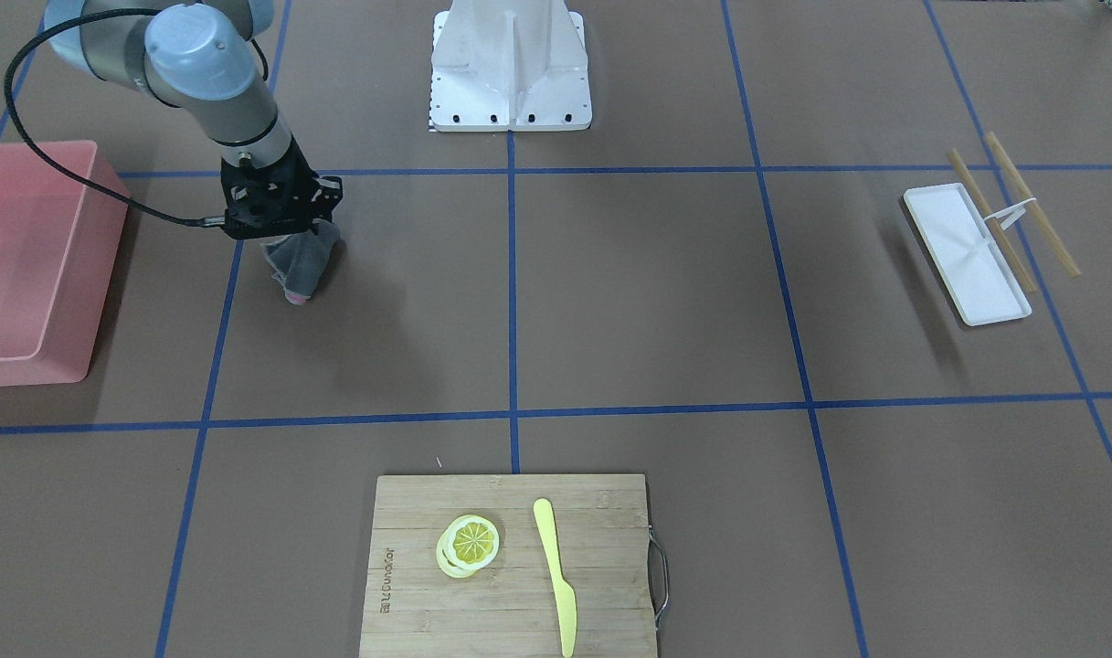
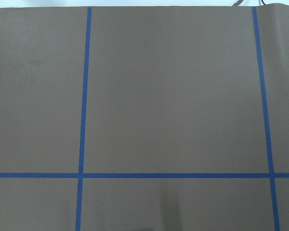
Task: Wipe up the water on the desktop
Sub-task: 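Wipe the towel back and forth over the table with the right gripper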
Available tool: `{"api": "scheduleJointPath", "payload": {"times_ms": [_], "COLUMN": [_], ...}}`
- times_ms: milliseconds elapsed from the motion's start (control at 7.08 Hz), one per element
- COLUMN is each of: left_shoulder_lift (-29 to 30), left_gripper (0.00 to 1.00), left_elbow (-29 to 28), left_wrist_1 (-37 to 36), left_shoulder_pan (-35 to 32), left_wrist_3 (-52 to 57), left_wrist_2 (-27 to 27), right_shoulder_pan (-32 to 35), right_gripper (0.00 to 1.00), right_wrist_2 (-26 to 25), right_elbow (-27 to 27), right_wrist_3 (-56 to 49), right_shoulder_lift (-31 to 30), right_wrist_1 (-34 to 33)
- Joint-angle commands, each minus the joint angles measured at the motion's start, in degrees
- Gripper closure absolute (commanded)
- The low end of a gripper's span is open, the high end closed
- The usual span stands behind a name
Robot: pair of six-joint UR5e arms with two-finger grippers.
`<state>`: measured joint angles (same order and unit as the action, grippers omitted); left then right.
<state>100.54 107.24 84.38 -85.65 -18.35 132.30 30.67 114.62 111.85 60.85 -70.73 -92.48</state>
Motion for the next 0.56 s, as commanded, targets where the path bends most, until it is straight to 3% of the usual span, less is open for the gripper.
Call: {"api": "scheduleJointPath", "payload": {"times_ms": [0, 282, 424], "left_shoulder_lift": [-0.16, -2.26, -2.62], "left_gripper": [0.02, 0.02, 0.02], "left_elbow": [0.25, 1.56, 1.40], "left_wrist_1": [-0.01, -0.01, -0.01], "left_shoulder_pan": [-0.13, -0.13, -0.05], "left_wrist_3": [0.07, 0.07, 0.07], "left_wrist_2": [0.06, 0.06, 0.06], "right_shoulder_pan": [-5.77, -6.93, -6.59], "right_gripper": [1.00, 1.00, 1.00], "right_wrist_2": [-2.11, -2.12, -1.34], "right_elbow": [-9.58, -17.59, -17.45], "right_wrist_3": [8.46, 14.09, 13.95], "right_shoulder_lift": [16.43, 23.33, 21.35], "right_wrist_1": [-3.94, 2.25, 4.82]}}
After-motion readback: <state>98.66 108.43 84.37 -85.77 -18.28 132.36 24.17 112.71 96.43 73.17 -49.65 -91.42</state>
